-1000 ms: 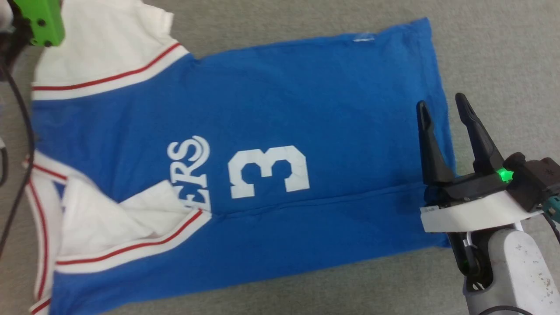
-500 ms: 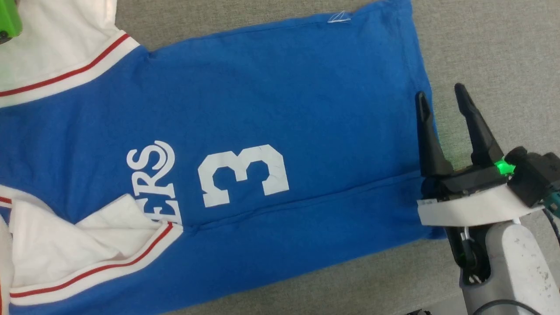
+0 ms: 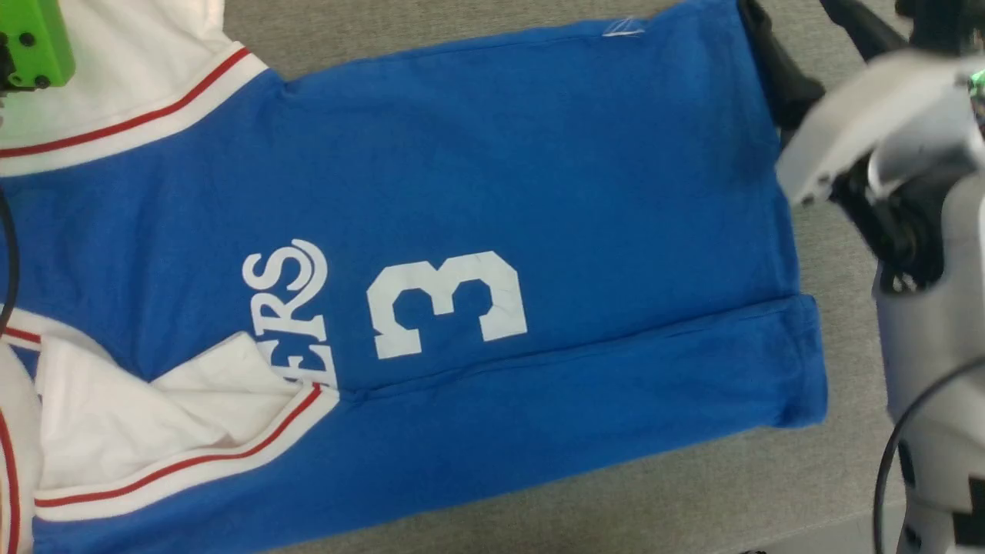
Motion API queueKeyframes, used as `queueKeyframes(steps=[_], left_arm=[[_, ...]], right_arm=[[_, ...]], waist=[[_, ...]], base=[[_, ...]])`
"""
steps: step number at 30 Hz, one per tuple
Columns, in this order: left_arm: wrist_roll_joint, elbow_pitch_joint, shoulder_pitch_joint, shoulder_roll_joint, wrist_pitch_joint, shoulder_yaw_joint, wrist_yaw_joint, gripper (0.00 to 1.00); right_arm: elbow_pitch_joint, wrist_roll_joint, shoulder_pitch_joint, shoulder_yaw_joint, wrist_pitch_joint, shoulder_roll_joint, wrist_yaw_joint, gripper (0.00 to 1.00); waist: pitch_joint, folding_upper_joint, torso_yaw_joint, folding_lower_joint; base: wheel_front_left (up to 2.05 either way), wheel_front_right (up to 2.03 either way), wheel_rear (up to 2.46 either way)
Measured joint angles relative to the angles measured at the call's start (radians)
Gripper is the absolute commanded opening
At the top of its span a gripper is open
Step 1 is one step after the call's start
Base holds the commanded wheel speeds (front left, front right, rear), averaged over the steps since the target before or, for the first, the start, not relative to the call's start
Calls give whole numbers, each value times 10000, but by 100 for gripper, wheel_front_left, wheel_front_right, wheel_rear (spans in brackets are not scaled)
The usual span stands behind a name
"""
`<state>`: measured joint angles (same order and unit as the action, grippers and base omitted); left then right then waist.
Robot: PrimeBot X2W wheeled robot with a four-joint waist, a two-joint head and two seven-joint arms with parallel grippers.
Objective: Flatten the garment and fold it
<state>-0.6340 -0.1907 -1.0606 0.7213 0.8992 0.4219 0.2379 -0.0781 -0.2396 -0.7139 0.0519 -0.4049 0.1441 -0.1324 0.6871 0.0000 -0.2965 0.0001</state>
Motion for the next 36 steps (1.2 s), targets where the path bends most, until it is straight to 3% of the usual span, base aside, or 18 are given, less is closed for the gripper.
queueKeyframes(steps=[4, 9, 10, 11, 13, 14, 19, 23, 30, 36], left_arm=[[0, -17, -72, -65, -121, 36, -92, 0], [-86, -23, -118, -98, -360, 4, -176, 0], [-96, -31, -120, -109, -403, 4, -203, 0], [-96, -38, -124, -128, -470, 6, -226, 0], [-102, -67, -125, -161, -593, -12, -265, 0], [-134, -88, -125, -176, -658, -35, -280, 0], [-190, -174, 17, -253, -1367, -119, -435, 0], [-176, 27, 1255, -360, -4159, -456, -922, 0], [-640, 938, 3745, -1133, -7925, -1298, -1225, 0], [-1028, 1795, 6222, -1584, -9413, -1611, -1166, 0]], right_arm=[[-681, 75, -876, -4, -2203, 17, 2, 100], [-1137, 295, -1539, 75, -4138, -58, 2, 100], [-1162, 355, -1643, 109, -4431, -75, 2, 87], [-1177, 401, -1741, 144, -4644, -81, 2, 49], [-1235, 453, -1885, 232, -4922, -88, 2, 11], [-1269, 458, -1929, 274, -5030, -105, 2, 0], [-1388, 474, -1978, 349, -4824, -238, 2, 0], [-1214, 253, -1254, 374, -2782, -270, 2, 0], [-851, -184, 456, 520, 67, -44, 2, 0], [-853, -380, 1895, 527, 1346, 242, 2, 0]], waist=[[83, 0, 121, 0], [190, 0, 197, 0], [201, 0, 213, 0], [210, 0, 230, 0], [230, 0, 251, -1], [234, 0, 253, -1], [132, 0, 280, 0], [-350, 0, 370, 0], [-1342, 0, 552, 0], [-2367, 0, 813, -1]], base=[[0, 0, 0], [0, 0, 0], [0, 0, 0], [0, 0, 0], [0, 0, 0], [0, 0, 0], [0, 0, 0], [0, 0, 0], [0, 0, 0], [0, 0, 0]])
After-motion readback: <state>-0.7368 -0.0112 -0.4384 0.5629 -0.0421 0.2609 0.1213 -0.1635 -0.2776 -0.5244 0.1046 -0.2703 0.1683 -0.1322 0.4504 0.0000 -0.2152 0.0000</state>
